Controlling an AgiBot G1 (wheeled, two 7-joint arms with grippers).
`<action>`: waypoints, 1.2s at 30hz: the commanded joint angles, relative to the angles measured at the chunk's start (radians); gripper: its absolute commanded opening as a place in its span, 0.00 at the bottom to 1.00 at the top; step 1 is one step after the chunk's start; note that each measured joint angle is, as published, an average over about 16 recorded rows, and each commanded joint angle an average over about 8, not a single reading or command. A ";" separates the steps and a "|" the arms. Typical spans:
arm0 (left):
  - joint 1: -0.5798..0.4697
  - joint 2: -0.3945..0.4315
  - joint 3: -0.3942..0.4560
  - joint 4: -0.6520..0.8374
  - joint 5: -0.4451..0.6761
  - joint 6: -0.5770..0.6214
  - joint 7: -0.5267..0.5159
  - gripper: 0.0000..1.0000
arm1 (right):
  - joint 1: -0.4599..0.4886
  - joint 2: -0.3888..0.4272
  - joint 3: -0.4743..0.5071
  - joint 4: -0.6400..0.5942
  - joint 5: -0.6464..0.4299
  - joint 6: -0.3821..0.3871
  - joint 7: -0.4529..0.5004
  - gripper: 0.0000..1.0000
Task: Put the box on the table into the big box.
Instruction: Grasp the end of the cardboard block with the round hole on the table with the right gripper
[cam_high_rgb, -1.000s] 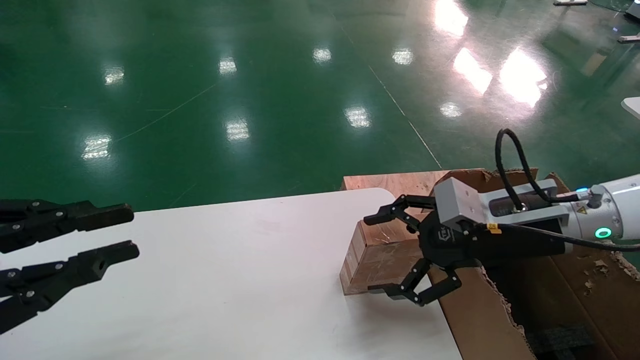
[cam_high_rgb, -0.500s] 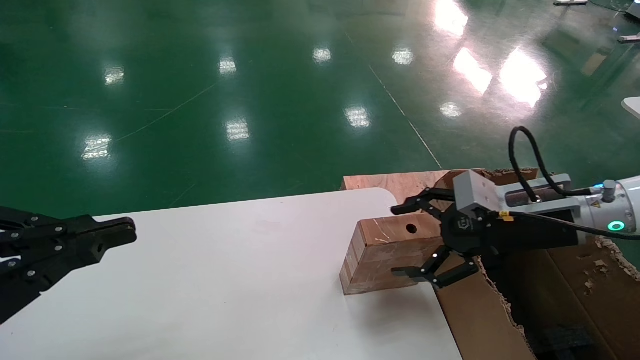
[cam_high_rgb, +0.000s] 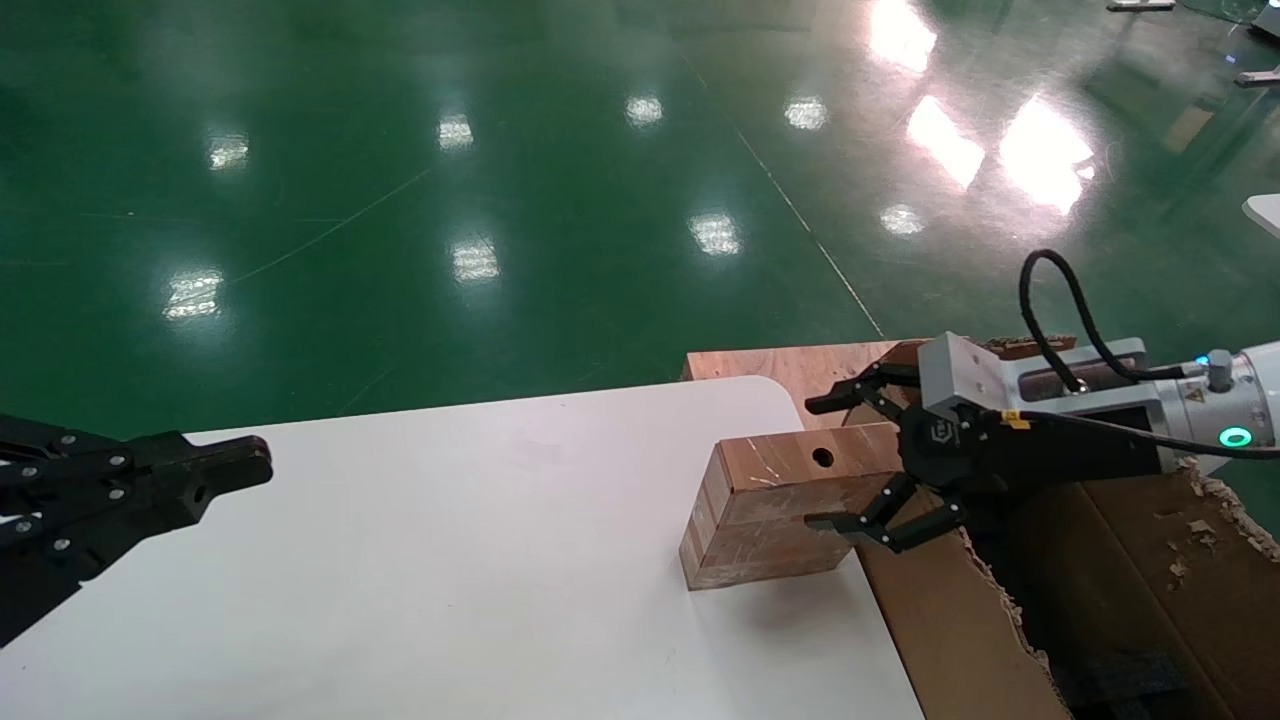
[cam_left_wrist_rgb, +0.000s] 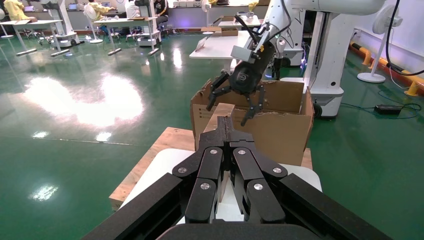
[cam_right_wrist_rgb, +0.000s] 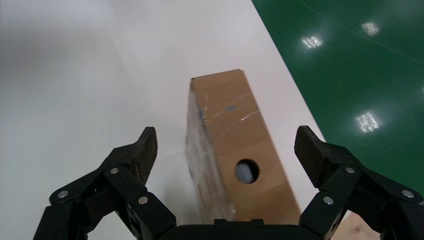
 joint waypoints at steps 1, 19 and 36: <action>0.000 0.000 0.000 0.000 0.000 0.000 0.000 0.00 | 0.016 -0.009 -0.011 -0.018 -0.005 0.001 -0.013 1.00; 0.000 0.000 0.000 0.000 0.000 0.000 0.000 0.00 | 0.068 -0.072 -0.096 -0.191 -0.019 0.001 -0.100 1.00; 0.000 0.000 0.000 0.000 0.000 0.000 0.000 0.96 | 0.104 -0.100 -0.145 -0.275 -0.021 0.001 -0.140 1.00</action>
